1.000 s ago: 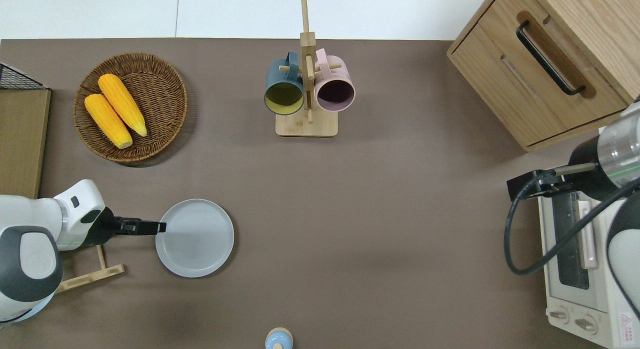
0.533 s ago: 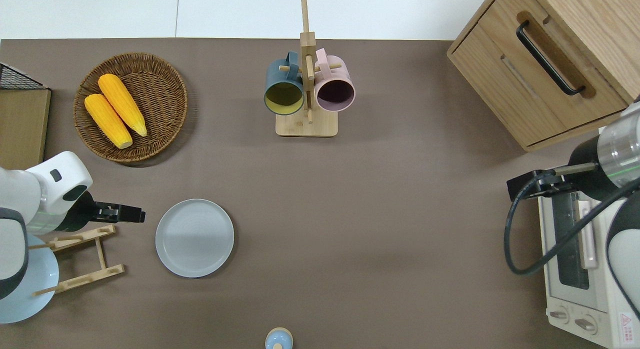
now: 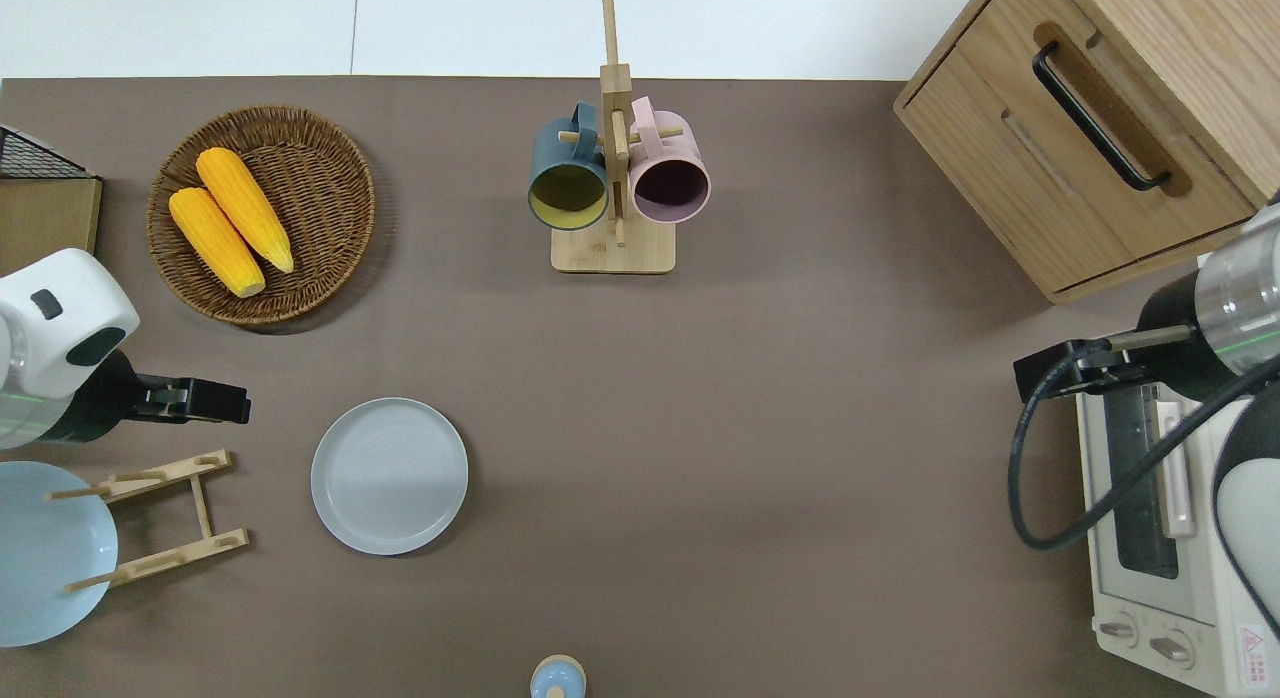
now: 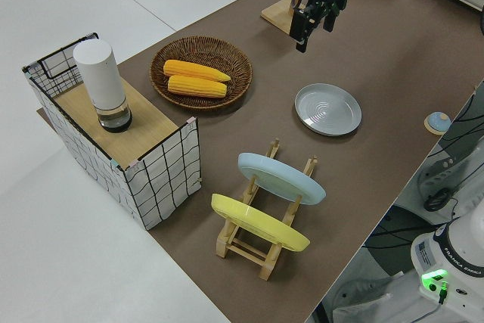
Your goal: Pick gray plate from low plate rack and place it on table with left arm
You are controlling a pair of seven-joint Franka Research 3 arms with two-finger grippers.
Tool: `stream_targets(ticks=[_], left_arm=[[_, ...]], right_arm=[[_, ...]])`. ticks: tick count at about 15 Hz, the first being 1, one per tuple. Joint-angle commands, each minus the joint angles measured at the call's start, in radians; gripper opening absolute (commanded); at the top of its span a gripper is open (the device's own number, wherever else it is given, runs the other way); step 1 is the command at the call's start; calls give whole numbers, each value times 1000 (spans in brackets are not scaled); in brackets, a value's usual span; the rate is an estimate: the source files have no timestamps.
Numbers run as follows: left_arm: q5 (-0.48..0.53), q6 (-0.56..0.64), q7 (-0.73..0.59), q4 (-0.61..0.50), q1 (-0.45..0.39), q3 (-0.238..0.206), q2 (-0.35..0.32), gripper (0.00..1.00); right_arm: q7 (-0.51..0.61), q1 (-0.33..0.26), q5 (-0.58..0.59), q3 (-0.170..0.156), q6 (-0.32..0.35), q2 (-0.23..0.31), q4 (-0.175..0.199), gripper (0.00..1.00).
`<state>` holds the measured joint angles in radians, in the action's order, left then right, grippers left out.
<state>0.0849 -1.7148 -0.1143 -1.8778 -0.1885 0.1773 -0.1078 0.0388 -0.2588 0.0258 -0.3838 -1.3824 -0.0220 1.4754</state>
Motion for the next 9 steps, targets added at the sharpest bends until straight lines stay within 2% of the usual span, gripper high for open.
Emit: stream_targets(ticks=[1, 6, 9], left_arm=[[-74, 87, 28, 112, 3, 24, 20, 991], [-71, 138, 30, 190, -5, 27, 22, 993], [-71, 158, 47, 201, -3, 28, 23, 993]], right_arm=[[12, -23, 6, -20, 11, 2, -6, 983], [12, -23, 6, -21, 11, 2, -7, 983], [12, -23, 5, -21, 11, 2, -7, 983]])
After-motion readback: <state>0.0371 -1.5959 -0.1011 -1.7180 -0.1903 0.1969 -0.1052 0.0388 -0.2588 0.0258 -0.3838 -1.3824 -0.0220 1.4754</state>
